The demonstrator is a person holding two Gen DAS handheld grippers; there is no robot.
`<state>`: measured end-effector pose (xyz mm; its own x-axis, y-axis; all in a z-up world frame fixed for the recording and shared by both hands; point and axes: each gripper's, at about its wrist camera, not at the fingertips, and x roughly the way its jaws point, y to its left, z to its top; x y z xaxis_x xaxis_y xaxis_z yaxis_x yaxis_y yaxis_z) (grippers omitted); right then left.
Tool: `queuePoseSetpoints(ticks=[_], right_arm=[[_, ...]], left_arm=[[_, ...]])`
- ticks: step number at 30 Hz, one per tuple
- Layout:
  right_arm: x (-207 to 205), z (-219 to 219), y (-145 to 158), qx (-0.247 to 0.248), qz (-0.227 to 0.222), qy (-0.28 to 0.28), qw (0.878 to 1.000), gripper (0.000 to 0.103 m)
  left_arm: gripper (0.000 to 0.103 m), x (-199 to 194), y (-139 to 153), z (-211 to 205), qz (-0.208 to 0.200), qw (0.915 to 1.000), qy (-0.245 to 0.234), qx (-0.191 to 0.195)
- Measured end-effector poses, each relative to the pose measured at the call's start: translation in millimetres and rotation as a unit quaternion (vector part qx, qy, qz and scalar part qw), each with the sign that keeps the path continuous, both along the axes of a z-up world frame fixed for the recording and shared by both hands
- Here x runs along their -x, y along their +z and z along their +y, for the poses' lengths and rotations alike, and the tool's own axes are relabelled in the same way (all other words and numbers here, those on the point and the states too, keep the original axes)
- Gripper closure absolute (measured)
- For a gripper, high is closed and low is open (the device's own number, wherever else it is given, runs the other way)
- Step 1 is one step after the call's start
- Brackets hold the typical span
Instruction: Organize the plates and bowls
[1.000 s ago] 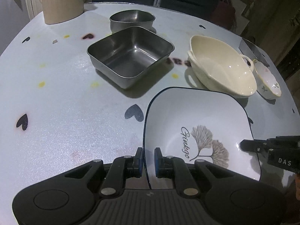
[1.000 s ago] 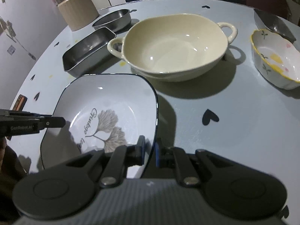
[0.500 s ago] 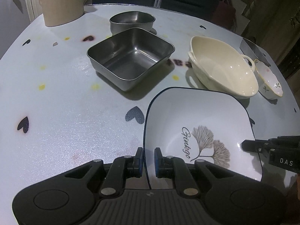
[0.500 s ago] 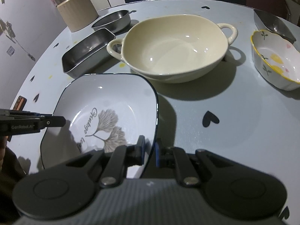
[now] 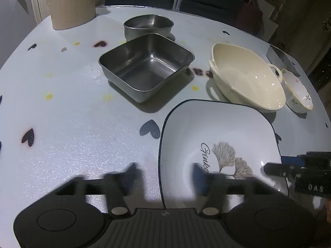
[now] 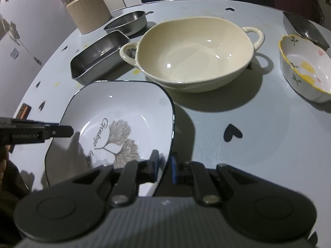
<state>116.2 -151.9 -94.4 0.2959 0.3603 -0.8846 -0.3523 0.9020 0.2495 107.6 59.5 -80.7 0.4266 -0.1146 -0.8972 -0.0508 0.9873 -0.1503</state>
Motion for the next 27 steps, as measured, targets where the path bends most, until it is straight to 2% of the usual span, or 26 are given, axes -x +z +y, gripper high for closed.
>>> queuePoseSetpoints(ticks=[2, 3, 5, 6, 8, 9, 13, 17, 21, 27], right_arm=[[1, 1, 0, 0.002, -0.002, 0.005, 1.000, 0.051], [2, 1, 1, 0.005, -0.006, 0.007, 1.000, 0.046], [3, 0, 2, 0.011, -0.013, 0.010, 1.000, 0.025], [4, -2, 3, 0.011, -0.015, 0.010, 1.000, 0.021], [4, -5, 6, 0.009, -0.019, 0.008, 1.000, 0.005], [4, -7, 8, 0.009, -0.022, 0.007, 1.000, 0.001], [4, -14, 24, 0.023, -0.063, 0.007, 0.998, 0.000], [-4, -27, 46, 0.005, -0.104, 0.013, 0.994, 0.000], [-25, -43, 66, -0.008, -0.151, 0.006, 0.989, 0.000], [-69, -74, 81, -0.032, -0.197, -0.024, 0.980, 0.000]], left_arm=[[0.012, 1, 2, -2, -0.004, 1.0000, -0.001, -0.004], [0.008, 1, 3, -3, -0.005, 1.0000, -0.002, -0.003], [0.002, 1, 4, -4, -0.002, 1.0000, -0.002, -0.002], [0.001, 0, 4, -5, -0.001, 1.0000, -0.002, -0.002], [0.000, -1, 6, -8, -0.003, 1.0000, -0.004, -0.004], [0.000, -1, 8, -10, -0.005, 1.0000, -0.004, -0.005], [0.000, -7, 20, -16, -0.022, 0.9997, -0.008, 0.005], [0.000, -15, 34, -24, -0.055, 0.9979, -0.010, 0.031], [0.000, -26, 48, -36, -0.088, 0.9946, -0.012, 0.054], [0.002, -54, 59, -56, -0.127, 0.9885, -0.008, 0.082]])
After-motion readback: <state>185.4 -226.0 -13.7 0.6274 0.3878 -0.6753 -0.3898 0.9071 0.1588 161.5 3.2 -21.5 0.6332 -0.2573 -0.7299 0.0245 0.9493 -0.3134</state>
